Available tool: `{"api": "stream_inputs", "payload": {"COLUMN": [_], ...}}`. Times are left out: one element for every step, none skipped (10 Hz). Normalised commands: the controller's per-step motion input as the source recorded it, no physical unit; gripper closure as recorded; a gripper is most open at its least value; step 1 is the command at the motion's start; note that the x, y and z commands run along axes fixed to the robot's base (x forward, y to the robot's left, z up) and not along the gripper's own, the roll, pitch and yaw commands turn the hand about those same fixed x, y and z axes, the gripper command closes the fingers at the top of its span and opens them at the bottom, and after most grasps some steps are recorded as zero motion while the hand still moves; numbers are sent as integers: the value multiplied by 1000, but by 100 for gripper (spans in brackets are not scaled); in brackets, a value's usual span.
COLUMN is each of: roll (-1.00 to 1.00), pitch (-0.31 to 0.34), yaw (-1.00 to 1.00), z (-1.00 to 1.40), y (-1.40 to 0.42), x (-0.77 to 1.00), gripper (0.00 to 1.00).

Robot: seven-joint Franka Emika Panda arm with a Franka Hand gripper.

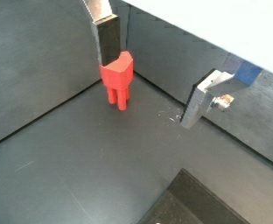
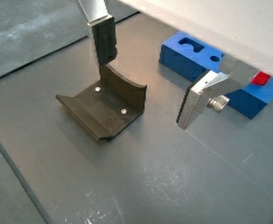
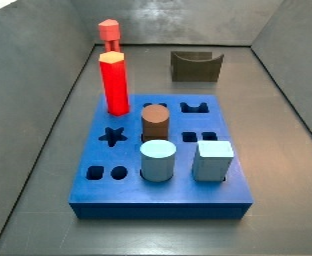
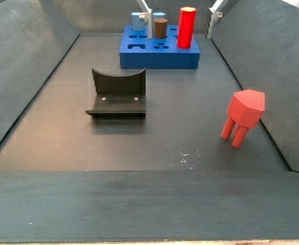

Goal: Pick up the 3 prong object. Move up. Move to above the board. Insert the 3 prong object.
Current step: Pick up the 3 prong object.

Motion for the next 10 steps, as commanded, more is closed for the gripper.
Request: {"api": "stream_inputs", "payload": {"roll": [0, -33, -3, -4, 0, 0, 0, 19, 63, 0], "pitch": [0, 0, -19, -109, -117, -150, -114, -110, -124, -189], "yaw": [0, 111, 14, 0, 0, 0, 37, 143, 240, 163], "z": [0, -14, -143, -257, -340, -446, -209, -49, -100, -186], "y": [31, 160, 369, 500, 560, 560, 363, 220, 74, 26], "x": [0, 0, -351, -760, -837, -986, -871, -791, -789, -894], "gripper": [0, 0, 0, 0, 0, 0, 0, 0, 0, 0]}}
